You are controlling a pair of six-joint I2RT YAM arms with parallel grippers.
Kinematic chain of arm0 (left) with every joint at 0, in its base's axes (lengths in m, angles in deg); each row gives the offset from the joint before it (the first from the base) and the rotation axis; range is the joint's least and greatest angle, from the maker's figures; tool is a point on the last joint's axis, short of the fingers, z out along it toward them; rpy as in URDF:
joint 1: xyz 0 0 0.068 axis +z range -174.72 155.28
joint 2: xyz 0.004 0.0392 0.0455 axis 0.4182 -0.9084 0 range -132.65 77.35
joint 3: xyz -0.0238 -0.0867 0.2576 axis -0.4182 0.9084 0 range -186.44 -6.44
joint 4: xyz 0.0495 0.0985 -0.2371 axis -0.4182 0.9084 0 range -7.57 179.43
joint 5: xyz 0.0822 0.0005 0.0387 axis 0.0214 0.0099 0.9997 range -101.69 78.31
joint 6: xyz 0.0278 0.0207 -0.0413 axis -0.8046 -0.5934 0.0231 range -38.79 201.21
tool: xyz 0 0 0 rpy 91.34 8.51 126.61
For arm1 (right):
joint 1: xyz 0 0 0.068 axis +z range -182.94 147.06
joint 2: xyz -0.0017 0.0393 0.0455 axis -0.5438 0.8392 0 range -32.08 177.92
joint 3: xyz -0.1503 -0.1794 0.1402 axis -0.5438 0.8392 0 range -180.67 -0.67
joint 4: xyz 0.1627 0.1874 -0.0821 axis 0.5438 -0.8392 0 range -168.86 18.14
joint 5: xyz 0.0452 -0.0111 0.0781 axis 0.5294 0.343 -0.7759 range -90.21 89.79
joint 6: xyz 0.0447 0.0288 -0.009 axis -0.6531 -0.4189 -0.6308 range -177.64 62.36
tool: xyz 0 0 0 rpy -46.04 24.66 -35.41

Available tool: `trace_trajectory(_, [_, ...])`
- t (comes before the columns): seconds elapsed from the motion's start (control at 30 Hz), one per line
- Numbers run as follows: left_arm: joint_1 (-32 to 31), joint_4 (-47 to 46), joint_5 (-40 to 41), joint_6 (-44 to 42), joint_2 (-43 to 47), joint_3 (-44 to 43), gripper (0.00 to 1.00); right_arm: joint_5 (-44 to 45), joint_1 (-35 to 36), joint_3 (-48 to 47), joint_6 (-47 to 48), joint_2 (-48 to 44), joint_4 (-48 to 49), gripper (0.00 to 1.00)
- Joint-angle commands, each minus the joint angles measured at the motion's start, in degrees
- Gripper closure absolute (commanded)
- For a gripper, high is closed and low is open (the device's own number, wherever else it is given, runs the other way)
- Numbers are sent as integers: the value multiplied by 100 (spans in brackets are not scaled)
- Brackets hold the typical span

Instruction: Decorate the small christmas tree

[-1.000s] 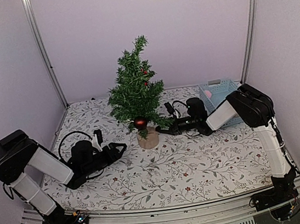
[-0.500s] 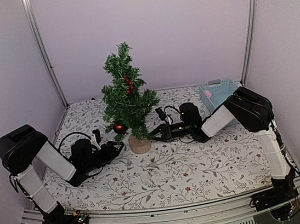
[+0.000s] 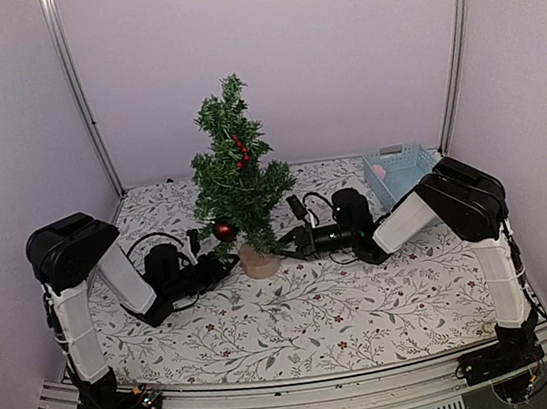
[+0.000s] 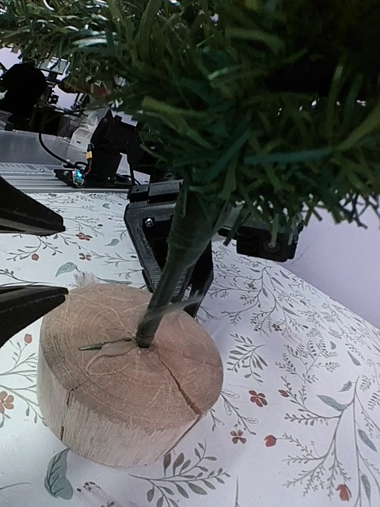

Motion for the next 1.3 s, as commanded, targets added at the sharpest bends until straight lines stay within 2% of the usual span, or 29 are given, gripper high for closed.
trace_trajectory(0.0, [54, -169, -305, -168, -258, -227, 54, 309, -200, 240, 187, -489, 164, 75])
trace_trajectory(0.23, [102, 101, -420, -328, -486, -623, 55, 672, -666, 217, 392, -519, -165, 74])
trace_trajectory(0.37, [133, 254, -517, -421, -633, -897, 56, 619, -689, -257, 676, -294, -607, 73])
trace_trajectory(0.73, [161, 615, -853, -660, -997, -1518, 58, 390, -681, -967, 662, 466, -790, 70])
trace_trajectory(1.07, [197, 883, -1206, -854, -1194, -1965, 58, 279, -523, -553, 653, 289, -728, 70])
trace_trajectory(1.27, [433, 779, -1054, -685, -1004, -1685, 56, 340, -438, -156, 488, 41, -396, 71])
